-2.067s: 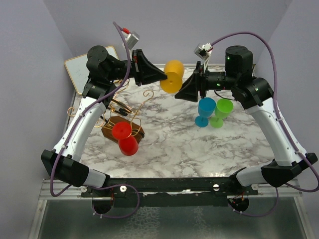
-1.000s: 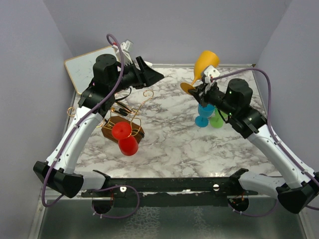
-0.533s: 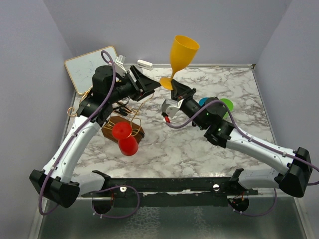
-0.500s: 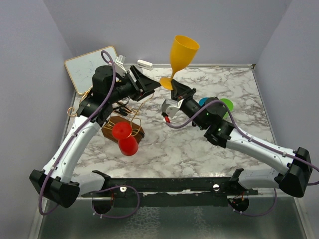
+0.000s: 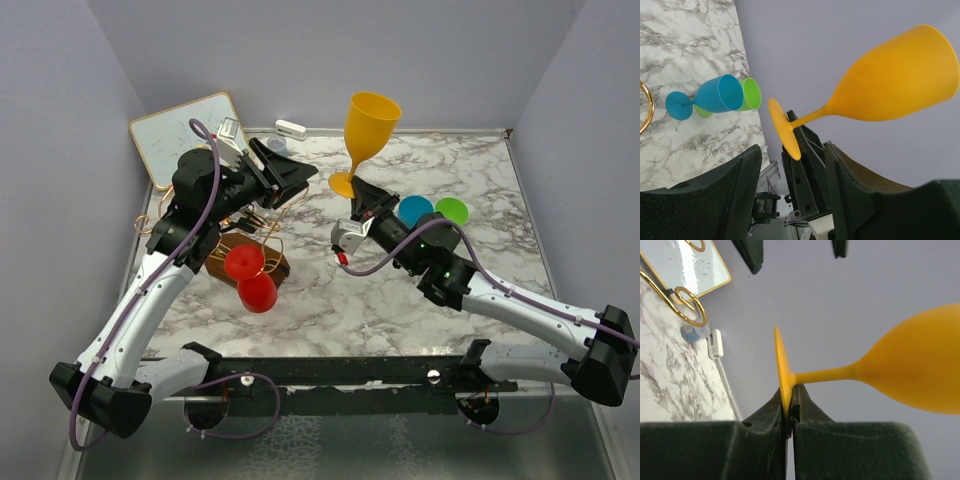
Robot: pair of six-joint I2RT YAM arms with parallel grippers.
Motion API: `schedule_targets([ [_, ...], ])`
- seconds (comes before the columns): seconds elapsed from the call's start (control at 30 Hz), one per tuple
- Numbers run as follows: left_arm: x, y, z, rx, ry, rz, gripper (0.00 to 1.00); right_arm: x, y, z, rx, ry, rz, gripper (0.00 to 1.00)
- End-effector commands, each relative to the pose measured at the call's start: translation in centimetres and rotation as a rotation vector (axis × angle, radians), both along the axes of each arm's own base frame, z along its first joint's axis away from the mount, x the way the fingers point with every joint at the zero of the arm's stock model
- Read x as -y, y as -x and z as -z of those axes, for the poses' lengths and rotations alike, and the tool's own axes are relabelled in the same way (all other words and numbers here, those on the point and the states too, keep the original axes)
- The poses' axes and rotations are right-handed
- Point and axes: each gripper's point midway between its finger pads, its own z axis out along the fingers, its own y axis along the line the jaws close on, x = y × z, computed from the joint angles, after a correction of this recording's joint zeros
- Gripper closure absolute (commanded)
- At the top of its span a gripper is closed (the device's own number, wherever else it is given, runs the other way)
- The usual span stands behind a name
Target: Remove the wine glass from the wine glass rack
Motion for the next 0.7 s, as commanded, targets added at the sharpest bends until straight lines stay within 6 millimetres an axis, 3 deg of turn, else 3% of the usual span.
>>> schedule_targets([
  [0.0,0.7,-0.2,-0.6,-0.004,0.058,0.019,0.45,1.0,0.9,-2.6,0.073,-0.105,0.000,0.99],
  [0.43,2.2,-0.4,-0.4,-0.001,0.130,0.084,0.48,-1.2,1.2,-2.1,0.080,-0.134,-0.062,0.99],
  [0.67,3.2,-0.1,0.2,-0.010,0.136,0.117,0.54,-2.7,1.4,-1.7,0.083,-0.132,-0.086,0.99],
])
